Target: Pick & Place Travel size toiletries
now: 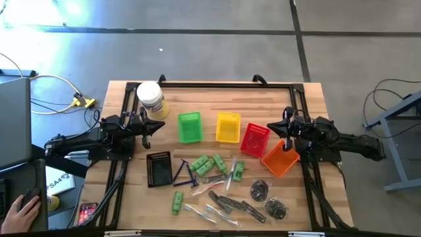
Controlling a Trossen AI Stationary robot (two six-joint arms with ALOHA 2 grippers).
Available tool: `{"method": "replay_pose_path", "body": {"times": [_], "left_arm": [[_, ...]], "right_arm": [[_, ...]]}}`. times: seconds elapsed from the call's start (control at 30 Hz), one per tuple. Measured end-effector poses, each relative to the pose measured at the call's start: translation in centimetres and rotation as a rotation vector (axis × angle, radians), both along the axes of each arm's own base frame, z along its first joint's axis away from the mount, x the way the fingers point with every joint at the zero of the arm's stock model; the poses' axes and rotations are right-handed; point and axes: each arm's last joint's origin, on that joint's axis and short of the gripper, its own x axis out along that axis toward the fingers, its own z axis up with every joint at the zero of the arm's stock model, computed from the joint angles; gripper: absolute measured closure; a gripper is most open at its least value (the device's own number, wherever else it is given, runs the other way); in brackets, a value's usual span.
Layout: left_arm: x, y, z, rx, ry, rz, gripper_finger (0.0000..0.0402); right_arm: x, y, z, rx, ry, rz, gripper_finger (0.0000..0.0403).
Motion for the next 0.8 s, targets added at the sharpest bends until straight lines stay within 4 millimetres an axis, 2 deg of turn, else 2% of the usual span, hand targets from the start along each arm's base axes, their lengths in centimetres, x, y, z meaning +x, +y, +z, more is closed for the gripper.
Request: {"method": "replay_pose_path", "body": {"times": [0.57,0.67,0.8], "left_arm": [[0.0,0.1,-0.1,-0.004,0.007,0.038,0.0402],[0.0,0.1,-0.1,-0.004,0.007,0.039,0.0402],[0.0,0.1,-0.1,-0.004,0.007,0.041,0.0402]], "right_arm": [[1.1,-0.2,-0.5,0.024,0.072,-0.018,0.0398],[1.5,-0.1,-0.5,0.03,0.072,0.038,0.0398],[2.1,0.2,1.0,0.055,-0.062,0.125,0.0398]]}}
